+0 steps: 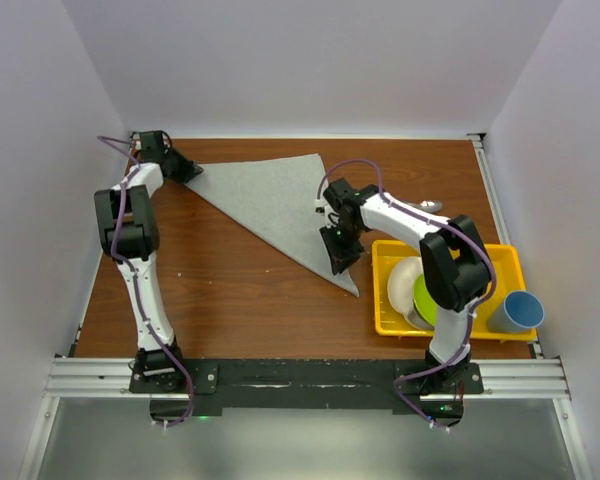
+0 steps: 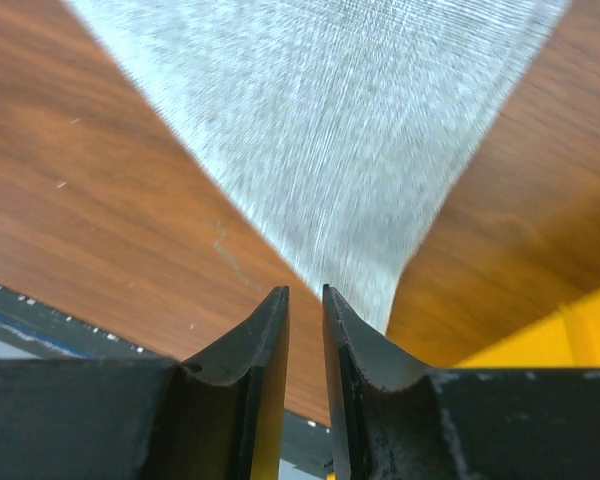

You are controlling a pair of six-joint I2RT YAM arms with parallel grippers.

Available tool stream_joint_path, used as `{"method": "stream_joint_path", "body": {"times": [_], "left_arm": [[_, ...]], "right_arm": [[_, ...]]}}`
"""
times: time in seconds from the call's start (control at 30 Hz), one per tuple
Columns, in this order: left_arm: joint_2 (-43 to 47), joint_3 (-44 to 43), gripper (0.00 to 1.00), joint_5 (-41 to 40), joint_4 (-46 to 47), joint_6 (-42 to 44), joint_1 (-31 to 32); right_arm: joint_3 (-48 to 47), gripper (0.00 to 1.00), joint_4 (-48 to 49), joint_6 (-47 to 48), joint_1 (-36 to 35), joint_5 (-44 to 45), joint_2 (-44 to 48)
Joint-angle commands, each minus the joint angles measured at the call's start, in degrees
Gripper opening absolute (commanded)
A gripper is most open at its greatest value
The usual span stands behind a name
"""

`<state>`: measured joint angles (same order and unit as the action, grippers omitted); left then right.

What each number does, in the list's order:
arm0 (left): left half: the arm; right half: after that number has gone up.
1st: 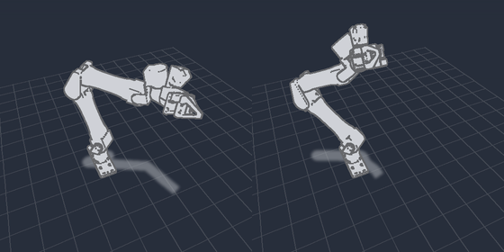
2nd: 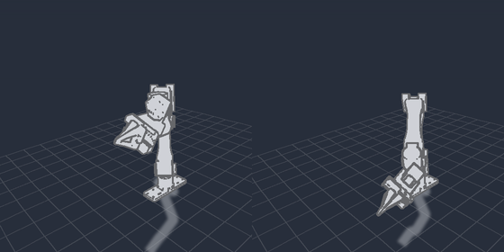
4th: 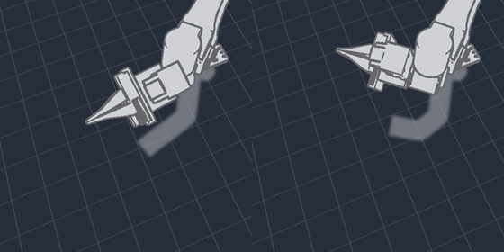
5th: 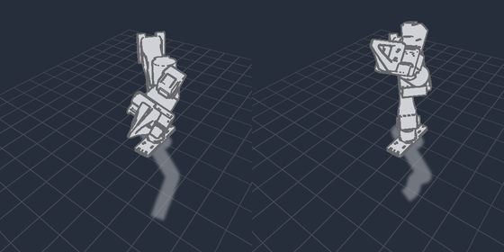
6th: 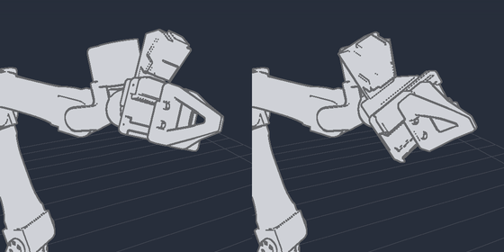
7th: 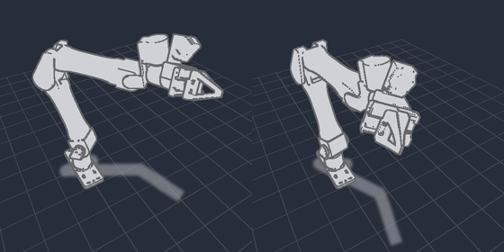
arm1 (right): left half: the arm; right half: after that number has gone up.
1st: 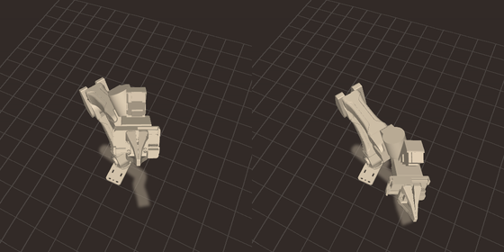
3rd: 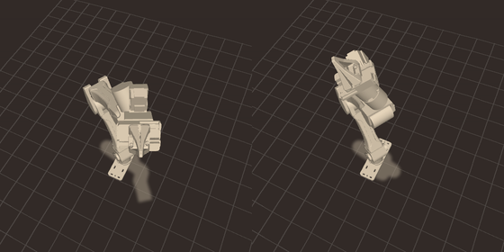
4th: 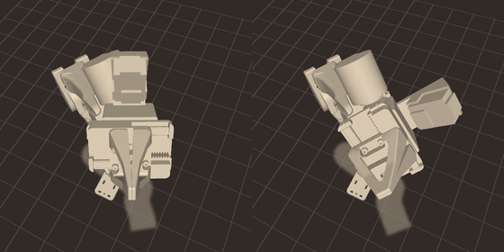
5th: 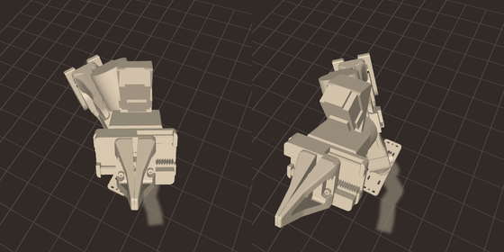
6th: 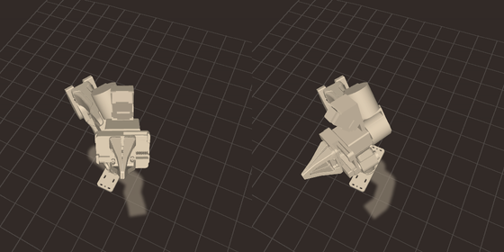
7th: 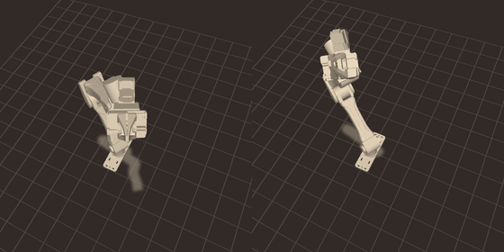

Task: Fold the napkin, place the utensils inside, and roll it up
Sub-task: Fold the napkin

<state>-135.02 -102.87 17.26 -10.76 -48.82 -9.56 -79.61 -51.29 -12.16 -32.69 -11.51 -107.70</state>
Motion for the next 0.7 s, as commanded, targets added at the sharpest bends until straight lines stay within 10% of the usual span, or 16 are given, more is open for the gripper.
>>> {"method": "stream_joint_path", "body": {"times": [0.0, 0.67], "left_arm": [[4.86, 2.49, 0.11, 2.26, 2.24, -0.05, 0.07], [-2.00, -3.48, 0.09, 2.96, 3.11, 1.53, -6.17]], "right_arm": [[3.14, 0.23, 2.50, -0.76, -0.18, -2.38, -1.81], [7.35, 0.21, 1.19, -2.60, -0.36, -2.03, 3.20]]}}
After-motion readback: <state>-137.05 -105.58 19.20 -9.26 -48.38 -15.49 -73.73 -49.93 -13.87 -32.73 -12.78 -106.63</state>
